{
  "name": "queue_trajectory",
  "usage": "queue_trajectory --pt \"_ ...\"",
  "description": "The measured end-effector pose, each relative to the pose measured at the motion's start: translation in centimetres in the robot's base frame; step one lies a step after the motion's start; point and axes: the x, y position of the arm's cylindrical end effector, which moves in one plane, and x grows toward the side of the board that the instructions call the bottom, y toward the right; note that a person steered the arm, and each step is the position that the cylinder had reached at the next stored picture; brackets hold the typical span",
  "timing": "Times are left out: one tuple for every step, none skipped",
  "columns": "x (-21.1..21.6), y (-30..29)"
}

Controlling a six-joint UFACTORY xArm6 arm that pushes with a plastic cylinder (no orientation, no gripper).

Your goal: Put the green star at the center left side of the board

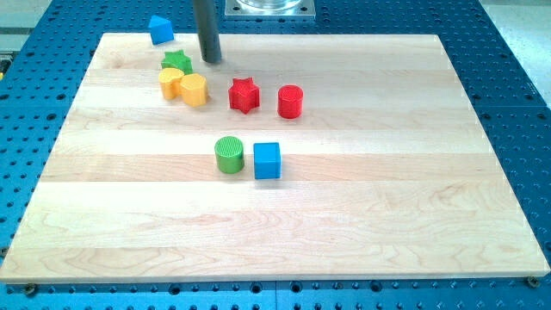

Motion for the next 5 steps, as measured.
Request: queue_trajectory --pt "2.3 -5.9" --pt "1.4 -10.5" --pt "2.3 -14.2" --pt "11.7 -15.2" --pt "9.6 -14.8"
